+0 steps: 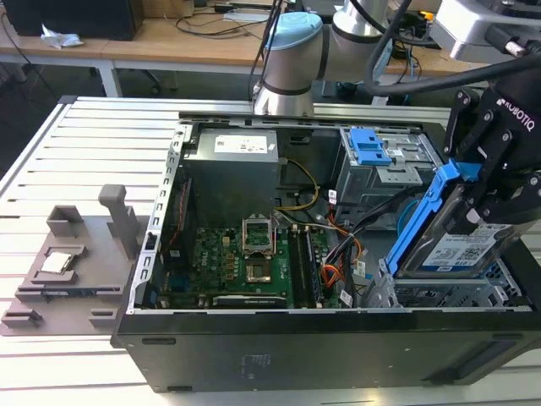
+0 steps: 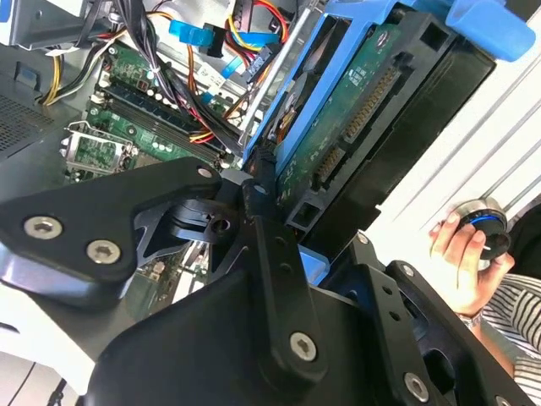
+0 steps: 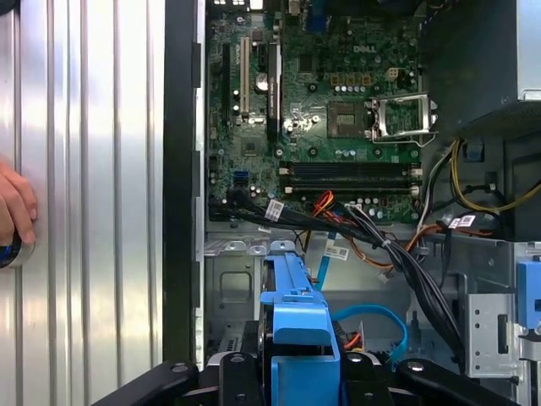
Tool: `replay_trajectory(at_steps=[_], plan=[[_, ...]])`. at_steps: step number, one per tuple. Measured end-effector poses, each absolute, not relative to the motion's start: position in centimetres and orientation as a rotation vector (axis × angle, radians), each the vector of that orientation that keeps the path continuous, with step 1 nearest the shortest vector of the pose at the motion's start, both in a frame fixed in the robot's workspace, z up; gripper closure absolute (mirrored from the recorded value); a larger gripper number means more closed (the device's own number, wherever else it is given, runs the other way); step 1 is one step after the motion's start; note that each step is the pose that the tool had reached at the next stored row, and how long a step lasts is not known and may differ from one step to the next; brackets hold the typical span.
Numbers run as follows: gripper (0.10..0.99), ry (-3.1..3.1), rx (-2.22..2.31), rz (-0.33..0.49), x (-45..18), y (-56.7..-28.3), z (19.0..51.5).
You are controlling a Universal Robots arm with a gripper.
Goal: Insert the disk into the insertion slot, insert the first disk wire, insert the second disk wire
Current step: 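Insert the disk into the insertion slot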
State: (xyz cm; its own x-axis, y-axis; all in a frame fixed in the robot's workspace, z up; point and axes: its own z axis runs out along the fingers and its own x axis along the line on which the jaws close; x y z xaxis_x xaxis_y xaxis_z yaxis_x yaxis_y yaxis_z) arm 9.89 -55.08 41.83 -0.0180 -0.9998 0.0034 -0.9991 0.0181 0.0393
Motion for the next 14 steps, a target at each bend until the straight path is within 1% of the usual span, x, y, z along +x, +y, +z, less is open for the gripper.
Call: replay_trajectory(at_steps=[14], plan=[[0.722,-2.22,2.18,-0.04,9.9,-55.1,40.1]])
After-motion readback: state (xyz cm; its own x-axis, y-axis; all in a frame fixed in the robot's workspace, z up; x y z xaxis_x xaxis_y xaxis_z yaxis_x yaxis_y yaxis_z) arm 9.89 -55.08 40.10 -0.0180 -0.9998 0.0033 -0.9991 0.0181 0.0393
